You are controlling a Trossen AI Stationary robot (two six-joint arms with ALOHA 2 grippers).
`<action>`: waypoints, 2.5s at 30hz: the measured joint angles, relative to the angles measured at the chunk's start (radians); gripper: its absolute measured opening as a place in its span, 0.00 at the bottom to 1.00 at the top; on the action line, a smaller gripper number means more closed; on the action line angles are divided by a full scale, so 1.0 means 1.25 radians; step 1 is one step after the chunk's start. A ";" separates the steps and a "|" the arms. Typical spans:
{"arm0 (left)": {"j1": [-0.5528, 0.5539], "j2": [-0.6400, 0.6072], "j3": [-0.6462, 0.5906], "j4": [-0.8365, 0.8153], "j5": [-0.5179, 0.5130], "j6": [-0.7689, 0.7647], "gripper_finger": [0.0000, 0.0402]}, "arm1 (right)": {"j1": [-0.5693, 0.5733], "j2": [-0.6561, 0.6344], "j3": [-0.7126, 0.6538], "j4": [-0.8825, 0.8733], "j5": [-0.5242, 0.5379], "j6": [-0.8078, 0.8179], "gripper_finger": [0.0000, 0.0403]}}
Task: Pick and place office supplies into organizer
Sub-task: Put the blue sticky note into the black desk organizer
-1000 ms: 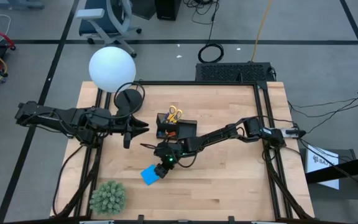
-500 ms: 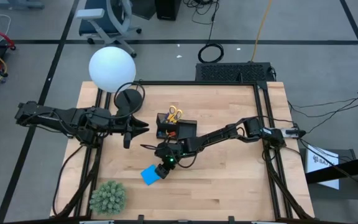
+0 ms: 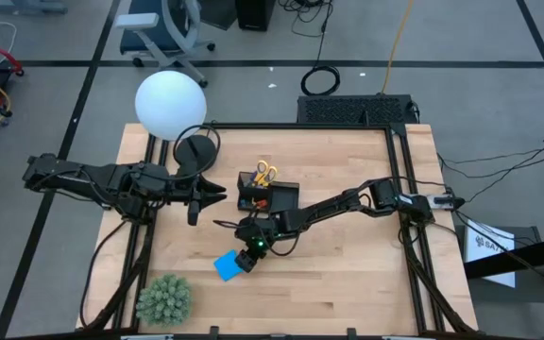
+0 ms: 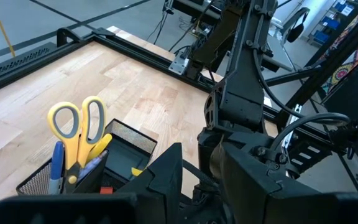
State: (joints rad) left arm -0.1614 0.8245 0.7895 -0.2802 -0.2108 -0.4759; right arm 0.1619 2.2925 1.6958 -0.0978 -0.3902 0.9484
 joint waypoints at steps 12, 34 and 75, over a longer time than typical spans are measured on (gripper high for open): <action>0.000 0.000 0.000 0.000 0.000 0.000 0.29 | 0.009 0.021 0.000 0.016 -0.024 0.015 0.25; 0.000 0.000 0.000 0.000 0.000 0.000 0.29 | 0.015 0.028 0.000 0.057 -0.020 0.028 0.25; 0.000 0.000 0.000 0.000 0.000 0.000 0.29 | 0.002 0.047 0.002 0.066 -0.004 0.018 0.00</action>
State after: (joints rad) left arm -0.1616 0.8246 0.7895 -0.2806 -0.2108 -0.4759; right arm 0.1642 2.3516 1.6978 -0.0158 -0.3958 0.9715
